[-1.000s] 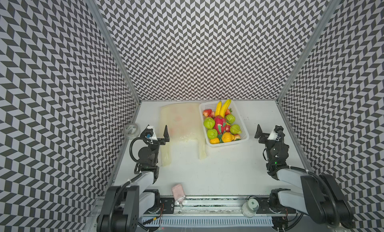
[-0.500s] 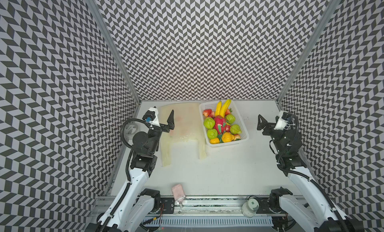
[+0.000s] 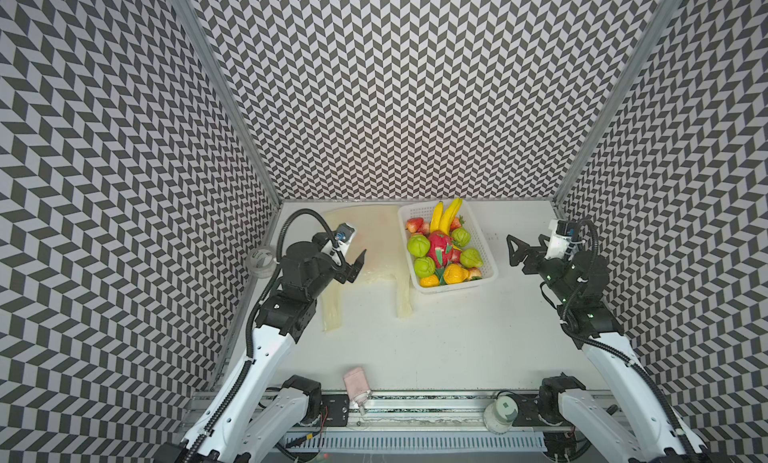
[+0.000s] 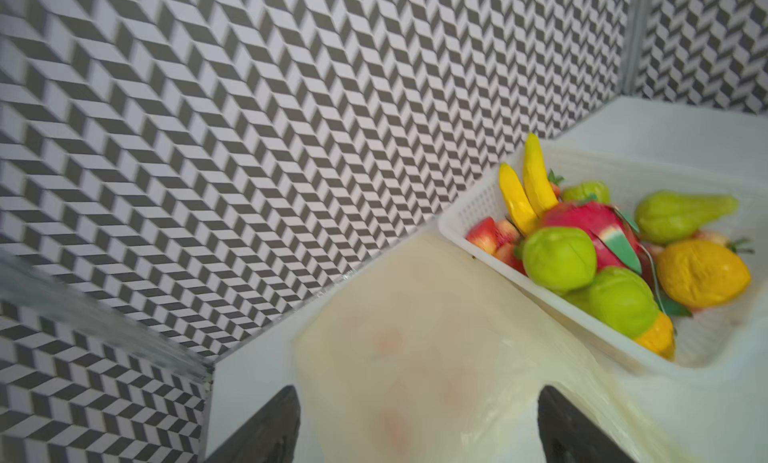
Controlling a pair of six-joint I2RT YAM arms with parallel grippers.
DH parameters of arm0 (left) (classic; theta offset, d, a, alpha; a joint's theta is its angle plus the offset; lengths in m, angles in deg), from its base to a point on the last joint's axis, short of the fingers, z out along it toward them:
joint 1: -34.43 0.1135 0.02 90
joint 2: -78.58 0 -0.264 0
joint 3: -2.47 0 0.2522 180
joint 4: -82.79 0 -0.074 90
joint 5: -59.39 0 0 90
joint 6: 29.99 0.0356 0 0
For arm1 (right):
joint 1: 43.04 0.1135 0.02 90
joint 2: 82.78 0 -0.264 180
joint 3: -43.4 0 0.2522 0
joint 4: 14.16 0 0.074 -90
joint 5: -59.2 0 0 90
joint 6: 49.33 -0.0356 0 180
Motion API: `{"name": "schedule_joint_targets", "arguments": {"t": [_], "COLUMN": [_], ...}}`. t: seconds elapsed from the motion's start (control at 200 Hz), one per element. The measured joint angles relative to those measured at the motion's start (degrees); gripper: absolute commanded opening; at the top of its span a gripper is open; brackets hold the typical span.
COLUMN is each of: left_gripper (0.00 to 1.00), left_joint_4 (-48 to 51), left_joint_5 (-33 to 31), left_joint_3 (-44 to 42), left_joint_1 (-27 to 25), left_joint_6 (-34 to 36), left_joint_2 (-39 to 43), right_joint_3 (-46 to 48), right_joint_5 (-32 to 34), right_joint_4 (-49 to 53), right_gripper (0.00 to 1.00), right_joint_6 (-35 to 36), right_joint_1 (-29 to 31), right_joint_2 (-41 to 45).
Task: Place the fake fruits into the plastic bag and tie a complex knot
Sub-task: 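Grasp the cream plastic bag edge with the left gripper while the right arm rises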
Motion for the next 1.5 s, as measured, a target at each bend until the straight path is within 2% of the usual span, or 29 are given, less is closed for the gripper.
{"name": "schedule_joint_targets", "arguments": {"t": [0.145,0.27,0.556,0.851,1.502], "left_gripper": [0.97,0.97,1.00,1.00,1.00], "left_joint_4": [2.4,2.8,0.4,-5.8,-18.6], "left_joint_5": [-5.5,-8.9,-16.3,-21.4,-24.2], "left_joint_3": [-4.1,-4.9,-4.9,-4.7,0.8], "left_joint_1": [-6.5,-8.8,-8.8,-8.8,-8.8], "left_joint_6": [7.2,10.9,15.5,18.0,19.2], "left_joint_2": [-3.6,-8.6,-21.3,-28.5,-44.7], "right_joint_3": [0.0,0.0,0.0,0.2,1.1], "right_joint_5": [-0.1,-0.1,-0.3,-0.5,-1.0], "right_joint_4": [0.4,0.4,0.4,0.3,-0.8], "right_gripper": [1.00,1.00,1.00,1.00,1.00], "right_joint_6": [0.3,0.7,1.2,1.4,1.5], "right_joint_1": [0.0,0.0,0.0,0.0,0.0], "right_joint_2": [0.0,0.1,0.2,0.7,1.3]}}
